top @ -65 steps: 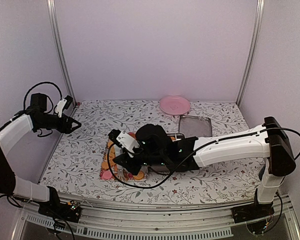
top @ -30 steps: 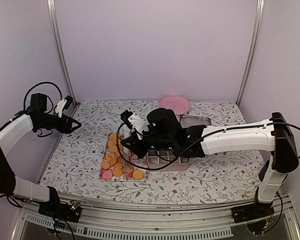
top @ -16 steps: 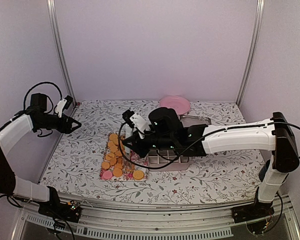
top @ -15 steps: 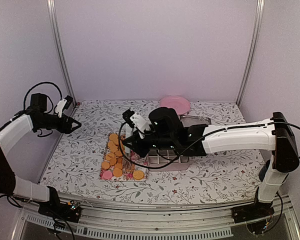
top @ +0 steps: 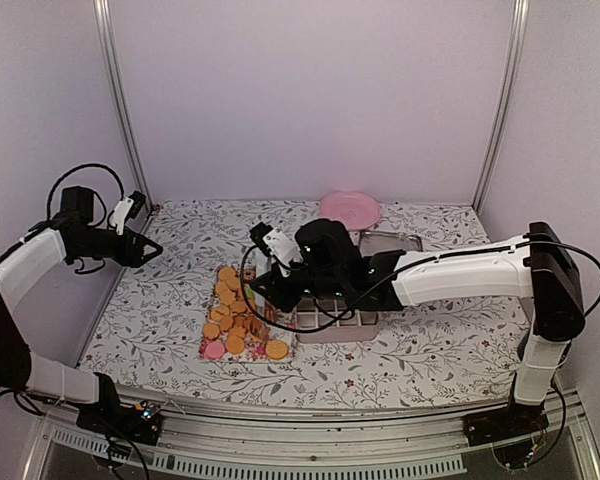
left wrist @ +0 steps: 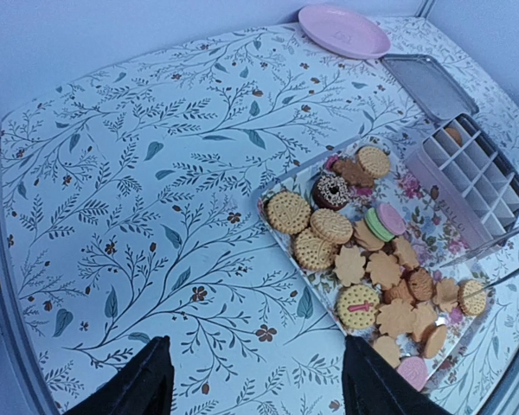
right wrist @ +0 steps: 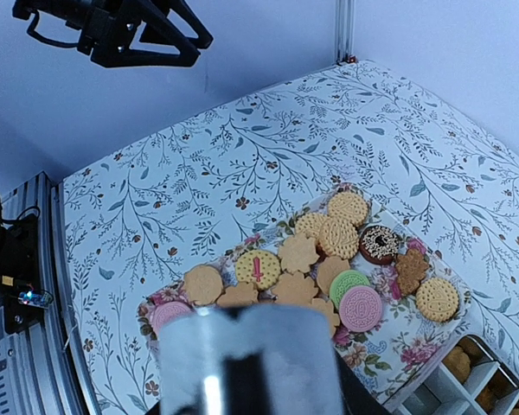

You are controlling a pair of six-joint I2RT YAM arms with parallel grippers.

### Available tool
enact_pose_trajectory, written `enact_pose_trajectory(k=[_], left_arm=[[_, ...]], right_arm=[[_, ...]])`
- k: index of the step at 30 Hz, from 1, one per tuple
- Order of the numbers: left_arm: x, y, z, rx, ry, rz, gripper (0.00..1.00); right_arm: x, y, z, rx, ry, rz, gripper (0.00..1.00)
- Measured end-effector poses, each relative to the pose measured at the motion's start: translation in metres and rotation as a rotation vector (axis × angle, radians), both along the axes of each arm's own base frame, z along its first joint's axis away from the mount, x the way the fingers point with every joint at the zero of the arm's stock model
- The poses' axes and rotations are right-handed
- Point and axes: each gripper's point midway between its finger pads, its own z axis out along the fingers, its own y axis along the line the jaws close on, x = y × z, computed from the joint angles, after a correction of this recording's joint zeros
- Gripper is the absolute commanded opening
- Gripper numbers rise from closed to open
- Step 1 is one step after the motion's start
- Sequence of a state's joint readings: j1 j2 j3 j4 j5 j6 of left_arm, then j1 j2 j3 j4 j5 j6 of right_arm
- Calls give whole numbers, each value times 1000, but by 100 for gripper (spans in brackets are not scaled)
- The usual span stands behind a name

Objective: Pack the cookies
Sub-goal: Adjust the fake cookies on the plate, then pick up the fake cookies from the plate.

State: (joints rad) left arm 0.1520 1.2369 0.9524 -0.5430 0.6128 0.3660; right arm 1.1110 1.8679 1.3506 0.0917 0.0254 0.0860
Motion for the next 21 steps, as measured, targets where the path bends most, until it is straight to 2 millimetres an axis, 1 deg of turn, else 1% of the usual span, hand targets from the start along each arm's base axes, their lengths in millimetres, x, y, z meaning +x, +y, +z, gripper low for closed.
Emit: enact_pose_trajectory(k=[3,8,13,17,20,21], left_arm=[[0,0,0,0,0,0,67],[0,0,-1,0,2,0,67],[-1,0,-1,0,2,0,68],[-1,0,-1,1,1,0,68],[-1,0,-1,0,1,0,67],[-1,0,-1,1,1,0,67]], right_arm=[[1,0,-5,-7,4,-2,38],[2,3,-7,-2,1,-2,38],[3,5,-16,-8,6,0,38],[4,8,-16,4,2,0,37],[4,8,-16,5,2,1,33],[4,8,-16,7,4,2,29]])
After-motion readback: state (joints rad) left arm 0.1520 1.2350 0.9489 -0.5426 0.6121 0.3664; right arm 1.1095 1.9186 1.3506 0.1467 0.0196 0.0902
